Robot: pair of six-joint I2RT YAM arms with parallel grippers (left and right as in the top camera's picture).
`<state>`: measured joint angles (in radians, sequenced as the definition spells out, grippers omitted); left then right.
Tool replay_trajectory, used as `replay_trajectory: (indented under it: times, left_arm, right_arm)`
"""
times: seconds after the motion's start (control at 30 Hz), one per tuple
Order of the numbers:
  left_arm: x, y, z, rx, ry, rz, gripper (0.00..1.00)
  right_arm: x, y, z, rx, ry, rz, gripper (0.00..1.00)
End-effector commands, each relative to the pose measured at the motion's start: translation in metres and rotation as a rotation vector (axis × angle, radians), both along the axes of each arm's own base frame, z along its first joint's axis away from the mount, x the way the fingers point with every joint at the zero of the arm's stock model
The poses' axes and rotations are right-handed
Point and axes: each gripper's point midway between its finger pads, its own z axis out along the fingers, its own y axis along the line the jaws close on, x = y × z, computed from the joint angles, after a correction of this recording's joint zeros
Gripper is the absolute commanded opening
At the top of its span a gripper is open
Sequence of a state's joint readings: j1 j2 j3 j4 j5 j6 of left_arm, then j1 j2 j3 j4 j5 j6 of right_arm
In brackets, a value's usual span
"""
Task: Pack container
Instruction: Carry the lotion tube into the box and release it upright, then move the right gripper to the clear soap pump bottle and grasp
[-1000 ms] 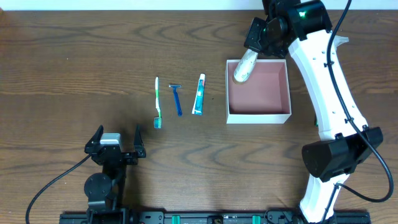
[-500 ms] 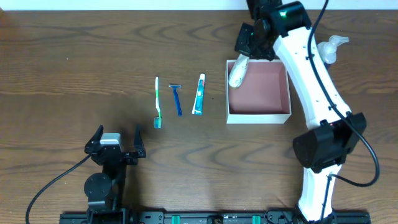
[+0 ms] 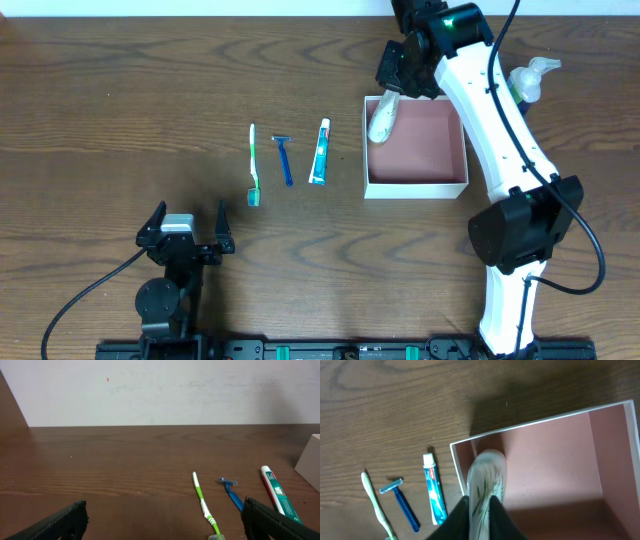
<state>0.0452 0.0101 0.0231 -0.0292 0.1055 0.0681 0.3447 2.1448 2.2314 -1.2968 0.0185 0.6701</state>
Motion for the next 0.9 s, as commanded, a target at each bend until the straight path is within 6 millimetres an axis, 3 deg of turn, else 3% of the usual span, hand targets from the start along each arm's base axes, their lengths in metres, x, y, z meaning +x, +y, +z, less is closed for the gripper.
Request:
replay_trajectory:
  times: [0.0, 0.23, 0.37, 0.43, 0.53, 0.67, 0.73, 0.87]
  left_arm:
    - [-0.001, -0.002, -0.015, 0.006, 0.042, -0.013, 0.98]
    - [-0.001, -0.002, -0.015, 0.006, 0.042, -0.013, 0.98]
    - [-0.001, -0.002, -0.015, 0.006, 0.042, -0.013, 0.98]
    - [-0.001, -0.002, -0.015, 0.005, 0.042, -0.013, 0.98]
    - [-0.001, -0.002, -0.015, 0.005, 0.042, -0.013, 0.98]
    - [-0.001, -0.002, -0.015, 0.005, 0.042, -0.013, 0.98]
    - [-0.001, -0.002, -0.015, 0.005, 0.042, -0.013, 0.98]
    - [-0.001, -0.002, -0.015, 0.005, 0.042, -0.013, 0.98]
  right_arm:
    - [0.0, 0.001, 0.008, -0.019, -0.026, 0.015, 0.2]
    - [0.006, 0.002, 0.01, -0.021, -0.053, 0.021, 0.44]
    - [0.015, 0.004, 0.017, -0.019, -0.101, 0.054, 0.71]
    - [0.021, 0.006, 0.026, -0.013, -0.139, 0.066, 0.84]
    - [0.031, 0.003, 0.052, -0.015, -0.214, 0.054, 0.87]
    - [0.042, -0.042, 0.11, -0.126, -0.364, -0.075, 0.99]
    - [0.041, -0.071, 0.136, -0.167, -0.414, -0.165, 0.99]
    - [0.033, -0.127, 0.168, -0.213, -0.46, -0.284, 0.99]
